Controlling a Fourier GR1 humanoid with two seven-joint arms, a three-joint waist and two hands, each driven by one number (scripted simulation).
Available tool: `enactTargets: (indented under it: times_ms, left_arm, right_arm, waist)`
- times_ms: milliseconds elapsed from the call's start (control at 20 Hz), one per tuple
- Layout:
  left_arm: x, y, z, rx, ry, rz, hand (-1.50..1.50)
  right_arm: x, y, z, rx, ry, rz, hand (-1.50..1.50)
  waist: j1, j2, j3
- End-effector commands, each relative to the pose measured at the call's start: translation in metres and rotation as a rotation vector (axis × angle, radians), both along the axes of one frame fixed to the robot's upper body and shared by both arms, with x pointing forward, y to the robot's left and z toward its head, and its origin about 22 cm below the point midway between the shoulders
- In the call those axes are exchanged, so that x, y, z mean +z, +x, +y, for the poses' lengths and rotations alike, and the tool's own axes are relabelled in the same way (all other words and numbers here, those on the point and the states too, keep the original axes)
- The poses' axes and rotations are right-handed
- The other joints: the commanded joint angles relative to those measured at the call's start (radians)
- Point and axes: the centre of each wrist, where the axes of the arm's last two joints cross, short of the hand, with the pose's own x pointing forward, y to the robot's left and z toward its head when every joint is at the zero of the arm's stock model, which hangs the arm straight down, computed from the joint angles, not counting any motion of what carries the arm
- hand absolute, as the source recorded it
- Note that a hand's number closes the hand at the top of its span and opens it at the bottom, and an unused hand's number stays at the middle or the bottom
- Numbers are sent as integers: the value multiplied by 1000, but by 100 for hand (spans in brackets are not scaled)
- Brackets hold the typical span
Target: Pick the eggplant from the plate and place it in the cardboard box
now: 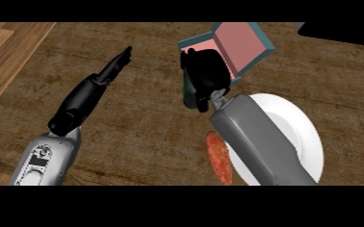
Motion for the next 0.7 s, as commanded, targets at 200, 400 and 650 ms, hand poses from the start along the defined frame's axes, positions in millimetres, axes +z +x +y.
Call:
enactTargets:
  times_ms: [200,400,650]
  left_arm:
    - [5,10,-18,-44,7,1,0]
    - [-2,10,-17,-22,12,20,0]
    - [1,12,-14,0,17,5,0]
  right_arm:
    - [68,15,53,-141,55,-256,150]
    - [102,20,62,-333,198,-373,150]
    - [116,34,67,-557,321,-448,150]
  waist:
    - [32,1,-4]
    - [5,-8,-4]
    - [-20,-8,-4]
